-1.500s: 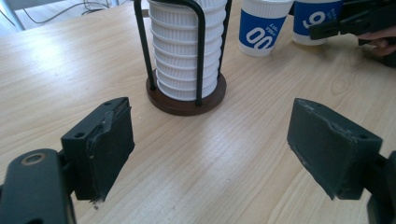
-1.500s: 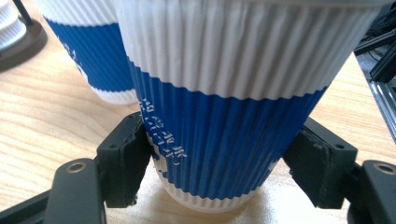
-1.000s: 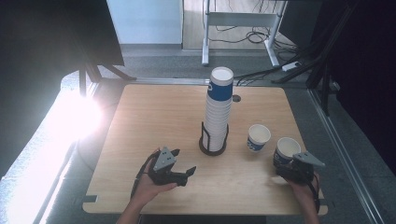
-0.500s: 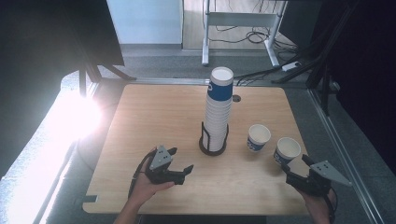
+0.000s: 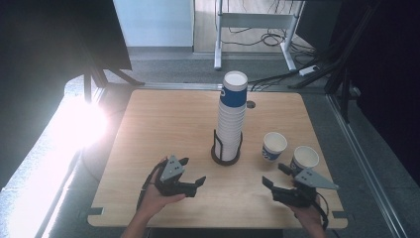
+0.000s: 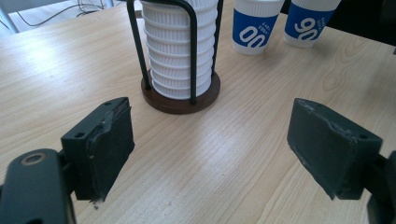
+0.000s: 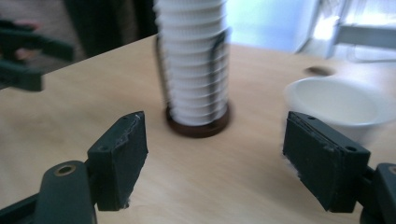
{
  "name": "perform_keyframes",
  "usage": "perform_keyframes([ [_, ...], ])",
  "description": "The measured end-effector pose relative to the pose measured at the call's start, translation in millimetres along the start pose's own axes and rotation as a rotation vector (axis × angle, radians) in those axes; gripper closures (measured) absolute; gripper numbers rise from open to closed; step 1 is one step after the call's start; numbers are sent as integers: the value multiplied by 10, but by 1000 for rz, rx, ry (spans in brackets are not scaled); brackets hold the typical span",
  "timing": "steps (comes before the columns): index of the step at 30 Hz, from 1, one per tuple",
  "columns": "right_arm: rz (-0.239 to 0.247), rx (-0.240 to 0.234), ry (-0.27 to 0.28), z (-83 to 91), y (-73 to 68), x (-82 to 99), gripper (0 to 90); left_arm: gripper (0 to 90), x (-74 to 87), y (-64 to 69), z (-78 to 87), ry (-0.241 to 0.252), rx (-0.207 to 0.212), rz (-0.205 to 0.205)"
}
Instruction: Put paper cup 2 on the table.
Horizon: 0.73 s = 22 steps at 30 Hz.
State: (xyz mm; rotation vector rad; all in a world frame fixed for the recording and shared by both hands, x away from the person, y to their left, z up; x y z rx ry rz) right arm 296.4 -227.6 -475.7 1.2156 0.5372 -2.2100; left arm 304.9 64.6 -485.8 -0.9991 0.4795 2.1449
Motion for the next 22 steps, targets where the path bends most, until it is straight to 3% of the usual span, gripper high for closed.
perform_keyframes([
  [5,60,-59,-88,-395,-213,101,219,149,26,-6,-42,-15,-4,-4],
  [8,90,-75,-115,-539,-290,121,218,149,35,-6,-50,-19,-7,-5],
  [13,105,-74,-111,-560,-304,126,220,149,38,-2,-53,-21,-9,-7],
  [19,87,-63,-83,-486,-245,104,221,149,50,7,-82,-32,-9,-14],
  [22,94,-50,-103,-517,-227,134,202,149,57,-3,-99,-36,-10,-11],
])
Point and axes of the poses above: each handheld gripper's, and its own axes: z roughly backward along the jaws, x roughly out of its underside, y roughly to its right, the point moved 7 cm from there along -z, roughly forward along the jaws, and after that the axes turned 11 degrees about -y, right-handed, at the moved point
